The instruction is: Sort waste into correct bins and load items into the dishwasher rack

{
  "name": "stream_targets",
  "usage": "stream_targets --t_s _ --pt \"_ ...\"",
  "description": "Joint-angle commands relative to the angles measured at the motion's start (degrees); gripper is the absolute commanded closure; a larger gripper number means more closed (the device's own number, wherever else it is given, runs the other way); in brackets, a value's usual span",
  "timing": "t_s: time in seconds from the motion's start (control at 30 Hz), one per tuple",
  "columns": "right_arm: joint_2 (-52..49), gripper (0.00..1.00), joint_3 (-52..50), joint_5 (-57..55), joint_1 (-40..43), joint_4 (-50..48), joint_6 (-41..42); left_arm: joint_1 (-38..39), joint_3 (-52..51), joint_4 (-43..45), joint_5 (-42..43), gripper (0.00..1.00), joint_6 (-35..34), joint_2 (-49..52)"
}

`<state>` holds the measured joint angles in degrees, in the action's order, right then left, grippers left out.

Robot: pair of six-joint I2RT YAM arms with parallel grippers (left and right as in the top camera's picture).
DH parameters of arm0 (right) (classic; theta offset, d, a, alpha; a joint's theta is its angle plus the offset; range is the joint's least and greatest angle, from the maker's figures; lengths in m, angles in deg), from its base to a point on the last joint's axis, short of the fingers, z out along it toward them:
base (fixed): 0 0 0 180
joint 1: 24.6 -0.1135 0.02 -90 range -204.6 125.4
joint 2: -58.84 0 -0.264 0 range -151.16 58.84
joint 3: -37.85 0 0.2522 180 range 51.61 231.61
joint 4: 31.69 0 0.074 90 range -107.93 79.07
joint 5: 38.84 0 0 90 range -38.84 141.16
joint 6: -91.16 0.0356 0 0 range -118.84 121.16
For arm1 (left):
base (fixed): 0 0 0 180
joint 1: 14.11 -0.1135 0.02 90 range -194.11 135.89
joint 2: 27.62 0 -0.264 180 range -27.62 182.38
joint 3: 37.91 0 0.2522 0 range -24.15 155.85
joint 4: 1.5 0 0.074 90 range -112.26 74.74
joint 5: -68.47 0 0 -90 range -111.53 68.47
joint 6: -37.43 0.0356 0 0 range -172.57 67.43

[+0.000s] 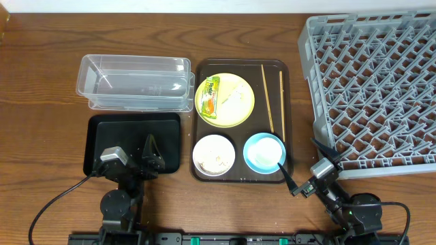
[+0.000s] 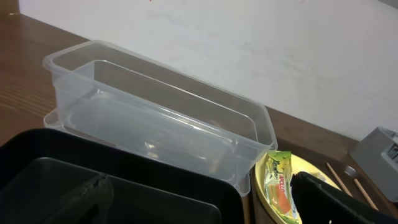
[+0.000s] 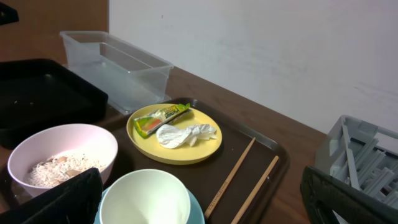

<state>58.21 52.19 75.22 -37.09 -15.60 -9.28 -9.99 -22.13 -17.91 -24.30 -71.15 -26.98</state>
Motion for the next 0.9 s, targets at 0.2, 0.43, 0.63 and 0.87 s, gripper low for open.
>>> stream_targets --t_s 0.2,0.43,0.63,0.87 --pt "0.2 0.01 0.3 3.2 0.6 -1.9 11.7 -0.3 0.8 1.7 11.4 0.06 -0.5 0.0" --pt "-1.8 0.01 9.9 3.1 0.6 4.5 15.3 -0.3 14.6 -9.2 14.0 0.06 -0.5 5.9" --pt "-14.9 0.01 27.6 -0.1 0.6 22.4 15.3 -0.3 35.3 -26.8 19.5 0.06 -0.3 25.2" --pt "-39.0 0.01 51.2 -2.7 0.6 43.0 14.0 0.7 60.3 -51.0 20.3 0.06 2.3 47.3"
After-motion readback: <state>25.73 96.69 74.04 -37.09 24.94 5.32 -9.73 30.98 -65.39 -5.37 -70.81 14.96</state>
